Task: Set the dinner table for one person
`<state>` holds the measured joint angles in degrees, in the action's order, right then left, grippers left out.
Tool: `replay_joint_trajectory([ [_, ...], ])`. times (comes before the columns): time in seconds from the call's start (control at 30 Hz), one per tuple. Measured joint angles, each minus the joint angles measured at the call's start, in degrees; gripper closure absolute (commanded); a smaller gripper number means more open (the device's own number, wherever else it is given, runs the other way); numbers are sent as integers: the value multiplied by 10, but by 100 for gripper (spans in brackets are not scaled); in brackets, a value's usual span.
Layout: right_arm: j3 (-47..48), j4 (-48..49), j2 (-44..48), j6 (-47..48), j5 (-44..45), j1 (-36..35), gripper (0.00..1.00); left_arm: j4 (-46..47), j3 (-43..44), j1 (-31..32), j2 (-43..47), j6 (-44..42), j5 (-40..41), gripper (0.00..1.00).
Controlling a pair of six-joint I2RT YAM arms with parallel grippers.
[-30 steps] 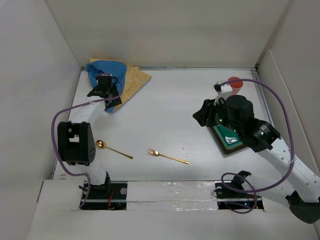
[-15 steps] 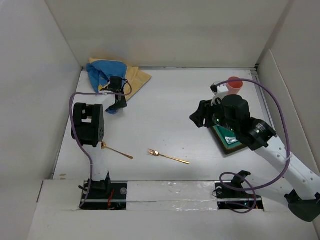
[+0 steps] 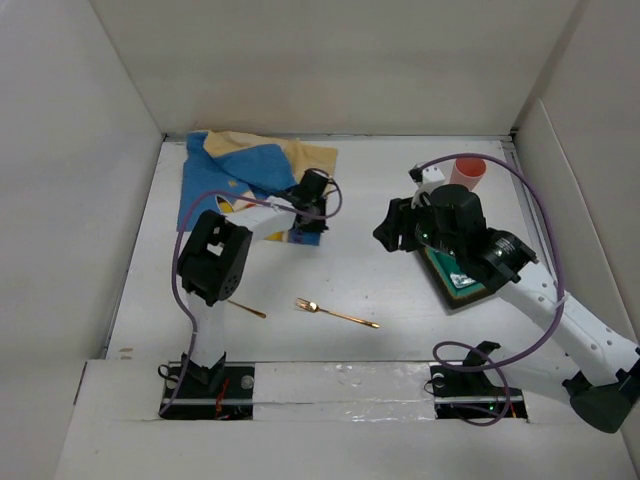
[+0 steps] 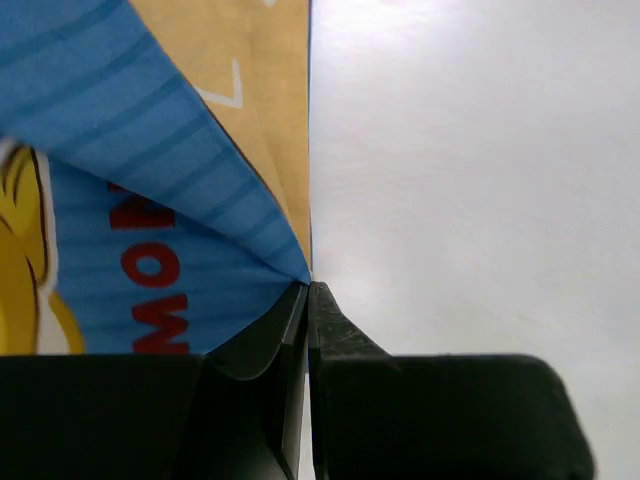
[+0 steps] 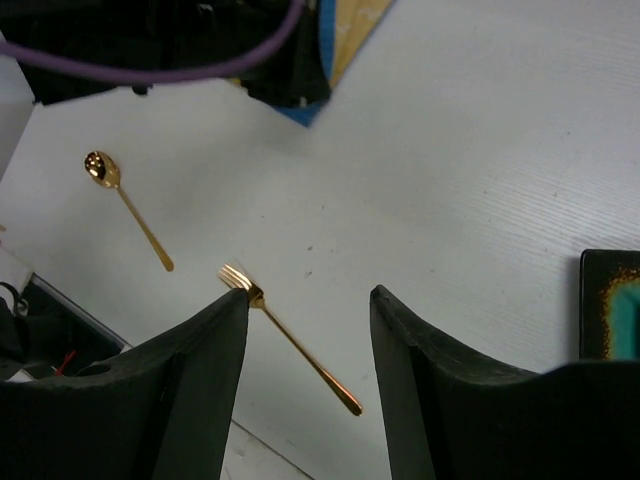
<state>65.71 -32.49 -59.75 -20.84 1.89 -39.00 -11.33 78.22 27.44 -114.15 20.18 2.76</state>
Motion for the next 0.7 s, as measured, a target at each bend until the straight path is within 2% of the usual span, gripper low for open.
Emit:
replay_joint_trajectory([
  [0.03, 0, 0, -4, 0, 2, 0, 40, -1, 3, 30, 0, 10, -10, 98],
  [0.07, 0, 0, -7, -1, 4, 3, 40, -2, 7, 57, 0, 19, -20, 80],
  [0.13, 0, 2, -13, -2, 9, 7, 38, -5, 18, 94, 0, 34, -36, 63],
  [0.17, 0, 2, -16, -3, 12, 9, 38, -6, 24, 102, 2, 42, -40, 51],
  [0.2, 0, 3, -19, -4, 15, 12, 38, -9, 27, 106, 4, 50, -42, 49],
  [0.23, -2, 4, -21, -6, 19, 16, 52, -13, 30, 105, 9, 56, -39, 46],
  [0.3, -9, 10, -22, -12, 25, 24, 74, -24, 33, 95, 30, 65, -27, 46],
  [0.33, -15, 14, -22, -15, 26, 29, 99, -31, 33, 88, 45, 68, -19, 46],
  [0.43, -40, 30, -24, -23, 24, 42, 100, -31, 19, 61, 115, 83, 6, 49],
  [0.53, -64, 43, -37, -29, 15, 48, 98, -10, -40, 21, 222, 105, 34, 52],
  [0.63, -85, 64, -74, -42, 0, 49, 83, 6, -125, -50, 322, 131, 47, 54],
  [0.7, -97, 81, -111, -50, -14, 49, 72, 19, -182, -121, 361, 148, 36, 55],
])
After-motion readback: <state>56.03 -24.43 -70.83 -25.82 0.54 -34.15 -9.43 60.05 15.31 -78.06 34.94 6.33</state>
